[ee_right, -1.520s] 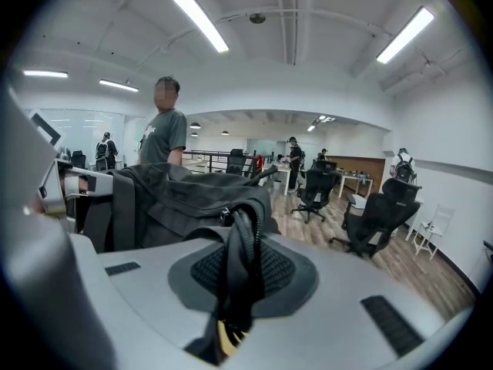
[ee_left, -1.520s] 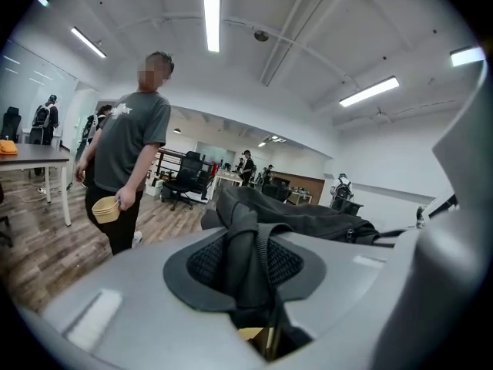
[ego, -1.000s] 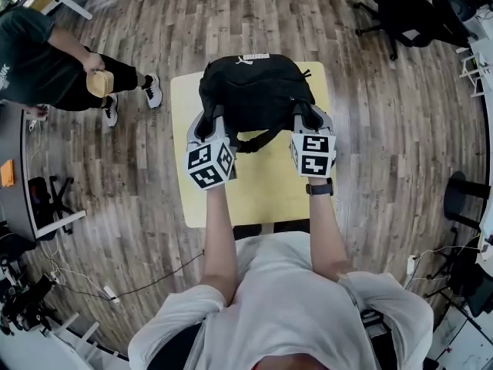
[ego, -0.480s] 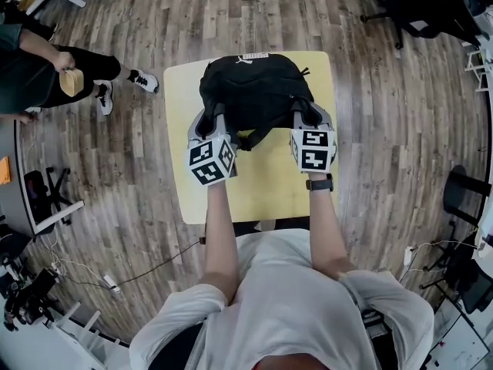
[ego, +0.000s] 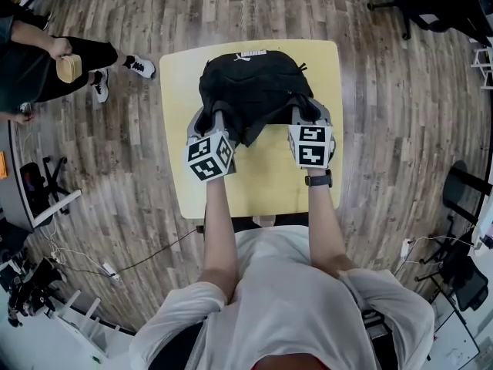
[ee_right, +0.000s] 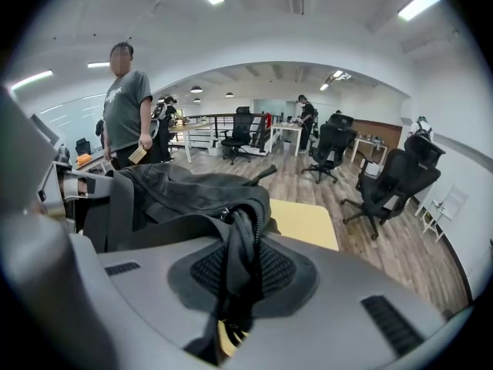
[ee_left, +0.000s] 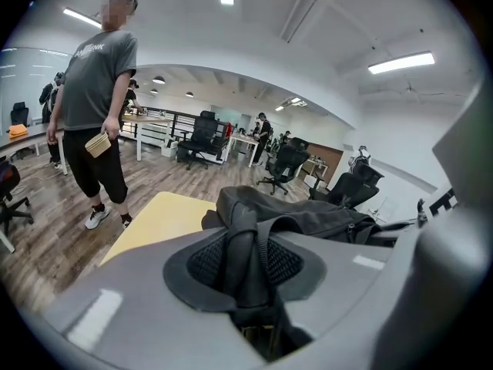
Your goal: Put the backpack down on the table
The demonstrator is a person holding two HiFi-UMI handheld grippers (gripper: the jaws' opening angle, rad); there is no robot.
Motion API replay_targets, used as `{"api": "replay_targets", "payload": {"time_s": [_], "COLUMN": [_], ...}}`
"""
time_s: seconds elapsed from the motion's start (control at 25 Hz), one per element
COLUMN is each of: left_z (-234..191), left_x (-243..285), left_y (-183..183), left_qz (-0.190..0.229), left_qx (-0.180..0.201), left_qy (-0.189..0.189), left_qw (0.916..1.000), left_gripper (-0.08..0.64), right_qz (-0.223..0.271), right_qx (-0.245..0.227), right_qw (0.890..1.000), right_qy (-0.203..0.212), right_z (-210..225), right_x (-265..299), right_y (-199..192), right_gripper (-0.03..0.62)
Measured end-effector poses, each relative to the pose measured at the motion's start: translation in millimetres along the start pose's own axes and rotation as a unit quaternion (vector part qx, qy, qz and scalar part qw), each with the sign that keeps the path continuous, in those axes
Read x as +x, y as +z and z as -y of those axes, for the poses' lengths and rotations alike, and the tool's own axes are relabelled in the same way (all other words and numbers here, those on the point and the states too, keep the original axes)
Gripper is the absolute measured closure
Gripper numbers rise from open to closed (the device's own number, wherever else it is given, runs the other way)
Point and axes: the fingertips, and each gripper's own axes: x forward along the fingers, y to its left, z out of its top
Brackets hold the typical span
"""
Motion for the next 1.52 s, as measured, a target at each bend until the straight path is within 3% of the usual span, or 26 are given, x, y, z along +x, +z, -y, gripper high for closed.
{"api": "replay_targets", "payload": {"time_s": [0.48, 0.76, 0.96, 1.08, 1.24, 1.32, 1.52], "left_z": [-32.4, -56.3, -66.4, -67.3, -71.2, -76.1, -77.2], "left_x": [13.7, 26.9, 34.1, 34.7, 28.4, 18.3, -14.2], "left_y": [-52.7, -79.8, -87.7, -85.5, -81.6, -77.0, -58.3], "left_qz": [-0.028, -0.043, -0.026, -0.017, -0.029, -0.030, -0.011], "left_qx": [0.010, 0.130, 0.170, 0.151, 0.048, 0.014, 0.077], "left_qy": [0.022, 0.067, 0.097, 0.095, 0.053, 0.044, 0.050], "left_qw": [0.9993, 0.9882, 0.9803, 0.9838, 0.9970, 0.9985, 0.9957], "left_gripper": [0.463, 0.430, 0.390, 0.370, 0.281, 0.267, 0.252], "right_qz": [-0.030, -0.021, -0.012, -0.013, -0.031, -0.027, -0.001], "right_qx": [-0.025, -0.060, -0.034, 0.009, 0.042, 0.048, 0.051], "right_qw": [0.999, 0.997, 0.998, 0.999, 0.999, 0.998, 0.998], "right_qy": [-0.023, -0.043, -0.048, -0.038, -0.011, -0.007, -0.027], "right_z": [-4.5, -7.6, -1.5, 5.8, 12.4, 14.0, 19.6], "right_x": [24.7, 31.4, 36.7, 37.3, 29.2, 18.8, -12.2], "right_y": [-50.3, -79.1, -82.6, -86.5, -84.8, -79.4, -63.8], "right_gripper": [0.554, 0.543, 0.490, 0.440, 0.342, 0.336, 0.334]}}
